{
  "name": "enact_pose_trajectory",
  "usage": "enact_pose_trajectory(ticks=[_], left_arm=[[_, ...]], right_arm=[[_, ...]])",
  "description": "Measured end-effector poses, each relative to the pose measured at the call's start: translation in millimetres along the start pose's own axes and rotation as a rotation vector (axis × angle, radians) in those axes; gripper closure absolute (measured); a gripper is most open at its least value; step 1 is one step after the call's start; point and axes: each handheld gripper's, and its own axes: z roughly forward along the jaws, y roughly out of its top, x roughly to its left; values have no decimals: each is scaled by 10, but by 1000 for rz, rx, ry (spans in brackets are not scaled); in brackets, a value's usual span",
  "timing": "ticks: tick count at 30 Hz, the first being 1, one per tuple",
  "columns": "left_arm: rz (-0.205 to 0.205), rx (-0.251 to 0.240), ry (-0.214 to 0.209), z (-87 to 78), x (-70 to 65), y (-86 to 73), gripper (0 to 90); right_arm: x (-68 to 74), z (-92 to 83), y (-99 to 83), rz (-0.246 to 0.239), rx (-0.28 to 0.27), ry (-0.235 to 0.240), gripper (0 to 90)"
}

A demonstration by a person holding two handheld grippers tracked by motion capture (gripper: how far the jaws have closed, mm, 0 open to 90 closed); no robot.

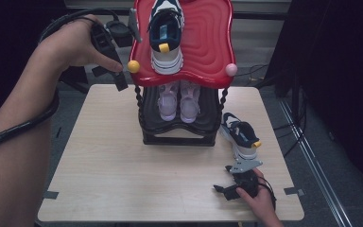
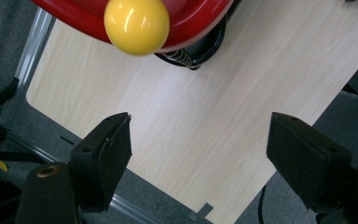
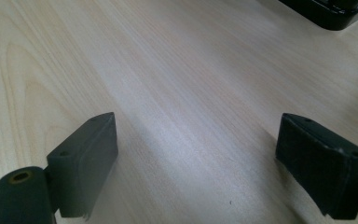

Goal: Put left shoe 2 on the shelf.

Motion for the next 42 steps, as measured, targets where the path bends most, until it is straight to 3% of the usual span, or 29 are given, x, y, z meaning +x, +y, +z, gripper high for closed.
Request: enact_pose_trajectory(ticks=[22,34,38,42], left_arm=[[-56,-22,-18,353,-29,-291,219],[-88,-27,-32,673,-3,-483,223],[-81,-27,-37,810,13,-544,224],[-92,-30,-24,927,16,-591,226]], right_arm=[[-1,-2,1,-9,1,4,124],[0,-2,1,-9,1,5,123],[-3,-1,2,-15,-2,2,124],[-1,-1,2,-13,-3,4,124]])
